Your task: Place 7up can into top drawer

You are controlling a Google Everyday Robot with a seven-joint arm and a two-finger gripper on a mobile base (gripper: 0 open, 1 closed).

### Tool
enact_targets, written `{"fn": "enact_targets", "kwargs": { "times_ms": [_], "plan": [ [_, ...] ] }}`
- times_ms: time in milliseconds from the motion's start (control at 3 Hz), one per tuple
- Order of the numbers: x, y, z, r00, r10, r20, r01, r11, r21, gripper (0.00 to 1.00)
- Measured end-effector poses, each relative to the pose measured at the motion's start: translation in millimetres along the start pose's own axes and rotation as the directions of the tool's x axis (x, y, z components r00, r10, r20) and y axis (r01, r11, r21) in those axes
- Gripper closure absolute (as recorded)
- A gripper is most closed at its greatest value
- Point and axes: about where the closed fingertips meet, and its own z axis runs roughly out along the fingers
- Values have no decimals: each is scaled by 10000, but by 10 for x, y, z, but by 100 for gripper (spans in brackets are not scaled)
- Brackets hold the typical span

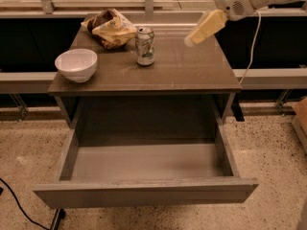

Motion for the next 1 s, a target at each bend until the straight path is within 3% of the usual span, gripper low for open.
{"fn": "enact_targets", "kwargs": {
  "times_ms": [333, 667, 1000],
  "plan": [
    [-105, -304, 293, 9854, 711, 1549, -793, 9957, 472, 0],
    [-151, -450, 624, 9631, 1409, 2294, -1611, 9843, 718, 0],
    [-93, -488, 1047, 9449, 2109, 2503, -2310, 9715, 535, 0]
  ]
}}
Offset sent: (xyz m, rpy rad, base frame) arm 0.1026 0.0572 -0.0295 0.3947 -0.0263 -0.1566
